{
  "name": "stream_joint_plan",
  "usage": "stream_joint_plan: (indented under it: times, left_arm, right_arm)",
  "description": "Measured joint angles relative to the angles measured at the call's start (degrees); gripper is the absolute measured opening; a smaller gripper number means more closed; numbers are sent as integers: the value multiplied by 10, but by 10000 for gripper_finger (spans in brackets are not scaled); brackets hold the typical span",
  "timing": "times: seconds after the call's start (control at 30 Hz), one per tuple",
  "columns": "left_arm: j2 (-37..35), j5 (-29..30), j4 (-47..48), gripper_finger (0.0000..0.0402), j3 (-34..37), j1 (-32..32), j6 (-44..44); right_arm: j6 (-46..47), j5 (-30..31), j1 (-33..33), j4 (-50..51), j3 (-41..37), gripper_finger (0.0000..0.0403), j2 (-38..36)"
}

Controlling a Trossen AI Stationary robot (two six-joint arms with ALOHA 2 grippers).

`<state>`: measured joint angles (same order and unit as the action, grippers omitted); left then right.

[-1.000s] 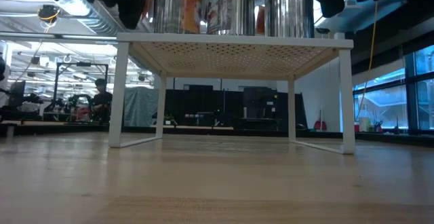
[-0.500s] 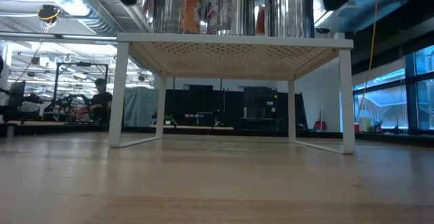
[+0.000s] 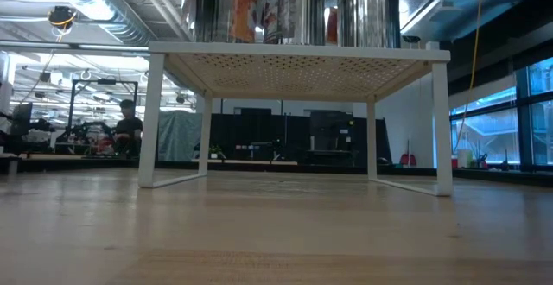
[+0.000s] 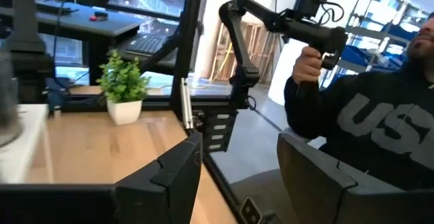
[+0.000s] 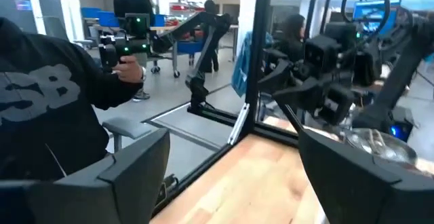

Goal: Pick & Place candle stick holders
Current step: Adjust the silver scented candles on the shelf

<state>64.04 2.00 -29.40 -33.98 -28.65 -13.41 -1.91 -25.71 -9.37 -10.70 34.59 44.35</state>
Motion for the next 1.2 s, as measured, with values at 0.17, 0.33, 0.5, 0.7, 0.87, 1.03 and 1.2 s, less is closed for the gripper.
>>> stream_joint_plan:
  times: [0.17,0.33,0.5,0.7,0.87,1.03,1.2]
  left_arm:
    - [54,10,-107,189,0,-22,-4]
    - [100,14,-214,187,0,-39,22]
    - [134,39,-236,189,-25,-47,68]
    - [189,58,-236,187,-71,-47,78]
    - [234,68,-235,189,-101,-44,102]
    - [258,72,-224,186,-136,-30,117]
    - [256,88,-176,189,-171,-29,146]
  right_arm:
    - [16,0,-5,-65,0,328,29]
    - [18,0,-5,-110,0,328,48]
    - [48,0,-5,-149,0,328,51]
    - [49,0,-5,-153,0,328,51]
    - [47,0,-5,-124,0,328,51]
    - [63,0,-6,-118,0,328,51]
    - [76,0,-22,-88,0,328,51]
